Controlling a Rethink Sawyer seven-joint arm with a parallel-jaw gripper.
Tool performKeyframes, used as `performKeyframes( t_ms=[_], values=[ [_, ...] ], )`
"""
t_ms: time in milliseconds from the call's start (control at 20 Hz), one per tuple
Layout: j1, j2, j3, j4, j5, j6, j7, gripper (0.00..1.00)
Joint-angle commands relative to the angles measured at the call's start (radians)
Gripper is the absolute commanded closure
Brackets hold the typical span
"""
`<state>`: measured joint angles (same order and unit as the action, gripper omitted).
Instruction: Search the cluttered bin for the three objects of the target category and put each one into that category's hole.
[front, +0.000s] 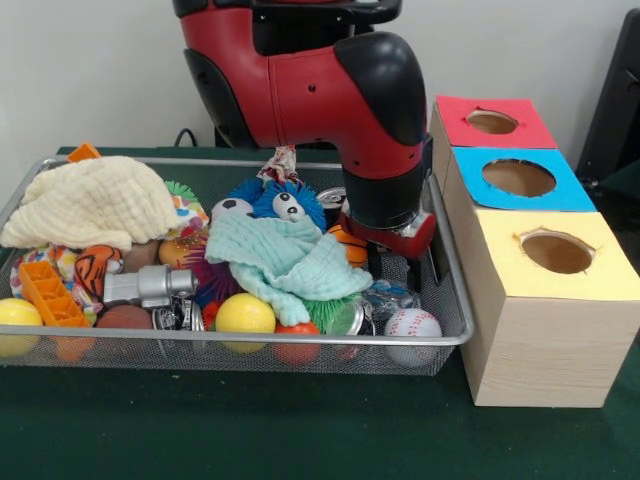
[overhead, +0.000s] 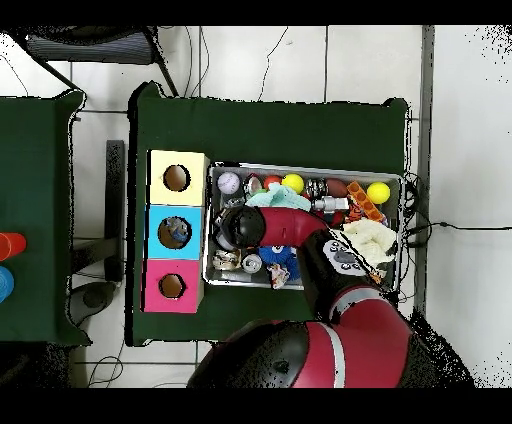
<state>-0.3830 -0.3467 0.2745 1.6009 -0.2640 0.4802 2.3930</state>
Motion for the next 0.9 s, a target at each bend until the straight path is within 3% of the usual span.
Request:
performKeyframes(
  t_ms=[50, 100, 250, 650, 900],
  values=[
    [0.046, 0.097, -0.021, 0.002, 0.031, -0.004, 0.091, 0.00],
    [0.054, 0.051, -0.029, 0.016, 0.059, 0.108, 0.089, 0.00],
    [0.065, -0.013, -0.034, 0.025, 0.091, 0.210, 0.077, 0.00],
    [0.076, -0.003, -0.034, 0.004, 0.116, 0.137, 0.075, 0.00],
    [0.046, 0.100, -0.020, -0.055, 0.107, -0.032, 0.066, 0.00]
  ],
)
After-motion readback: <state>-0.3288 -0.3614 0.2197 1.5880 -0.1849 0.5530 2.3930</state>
